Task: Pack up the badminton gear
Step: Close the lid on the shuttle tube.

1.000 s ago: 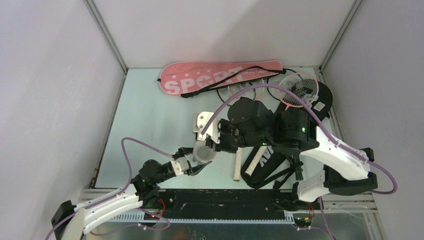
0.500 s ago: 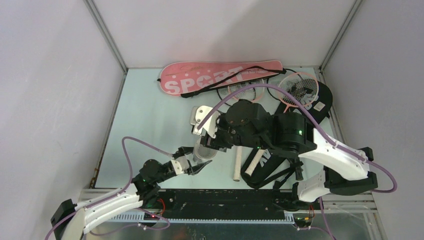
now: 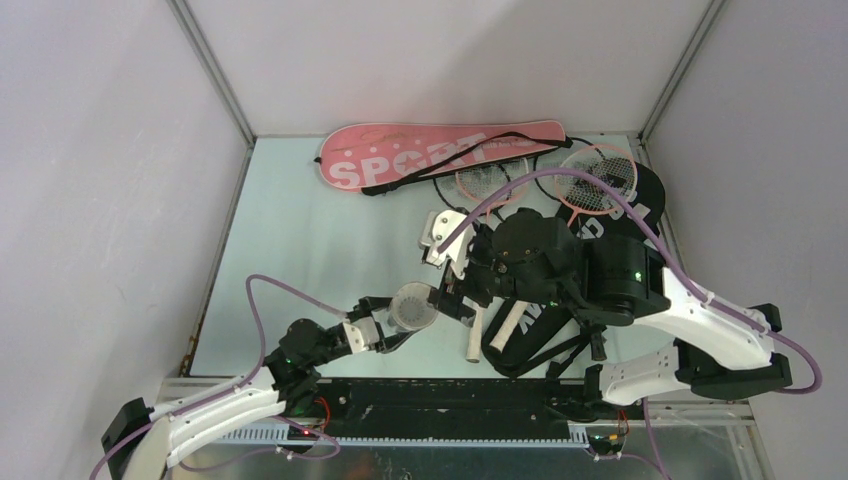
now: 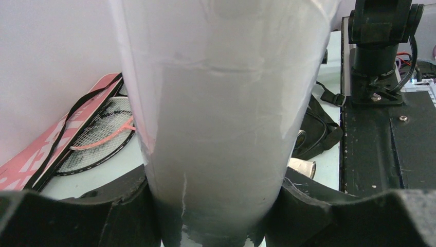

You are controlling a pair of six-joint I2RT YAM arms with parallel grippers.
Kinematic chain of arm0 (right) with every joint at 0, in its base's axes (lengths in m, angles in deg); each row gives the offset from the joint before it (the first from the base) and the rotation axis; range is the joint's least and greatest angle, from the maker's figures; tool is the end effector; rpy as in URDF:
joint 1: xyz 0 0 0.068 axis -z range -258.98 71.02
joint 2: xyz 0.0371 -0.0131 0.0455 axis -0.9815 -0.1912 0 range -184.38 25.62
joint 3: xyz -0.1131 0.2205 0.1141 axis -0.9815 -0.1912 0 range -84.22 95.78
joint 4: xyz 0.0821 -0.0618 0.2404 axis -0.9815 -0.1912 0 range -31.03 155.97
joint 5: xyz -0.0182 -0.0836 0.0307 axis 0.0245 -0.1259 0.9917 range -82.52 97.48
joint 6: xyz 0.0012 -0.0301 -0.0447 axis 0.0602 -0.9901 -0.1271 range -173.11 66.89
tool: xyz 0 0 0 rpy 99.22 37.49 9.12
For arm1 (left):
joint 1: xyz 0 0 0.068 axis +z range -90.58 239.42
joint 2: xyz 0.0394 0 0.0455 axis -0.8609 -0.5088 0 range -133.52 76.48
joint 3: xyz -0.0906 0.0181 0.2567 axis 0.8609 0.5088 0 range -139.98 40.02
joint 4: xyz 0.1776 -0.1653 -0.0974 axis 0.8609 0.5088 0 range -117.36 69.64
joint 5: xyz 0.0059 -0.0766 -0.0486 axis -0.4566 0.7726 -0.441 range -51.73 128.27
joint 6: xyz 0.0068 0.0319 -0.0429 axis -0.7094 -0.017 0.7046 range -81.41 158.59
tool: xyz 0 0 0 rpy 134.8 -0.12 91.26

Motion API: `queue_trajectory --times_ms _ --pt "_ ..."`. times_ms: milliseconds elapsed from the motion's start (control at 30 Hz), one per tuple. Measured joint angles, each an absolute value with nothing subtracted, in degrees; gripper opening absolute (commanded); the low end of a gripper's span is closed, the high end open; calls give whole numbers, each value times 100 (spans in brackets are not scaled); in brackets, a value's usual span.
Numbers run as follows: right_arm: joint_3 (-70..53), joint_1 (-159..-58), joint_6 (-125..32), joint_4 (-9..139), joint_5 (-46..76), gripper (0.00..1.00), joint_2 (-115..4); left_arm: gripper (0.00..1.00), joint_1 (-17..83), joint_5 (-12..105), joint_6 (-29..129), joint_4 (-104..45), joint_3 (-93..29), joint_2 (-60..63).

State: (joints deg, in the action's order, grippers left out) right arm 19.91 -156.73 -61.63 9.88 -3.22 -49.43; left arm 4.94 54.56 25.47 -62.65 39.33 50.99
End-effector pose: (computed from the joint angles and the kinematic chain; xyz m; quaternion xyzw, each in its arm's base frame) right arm 0.0560 0.2270 0.4906 -0.5449 0.6528 0.2301 0.4733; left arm 0.0708 -0.1162 0.1985 0.4427 0.4655 -0.3535 0.6800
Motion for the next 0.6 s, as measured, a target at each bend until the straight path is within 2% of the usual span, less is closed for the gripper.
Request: queue_trajectory --times_ms 600 --pt "2061 -15675 -6250 1082 933 84 -5251 39 496 5546 2453 -6232 3930 5053"
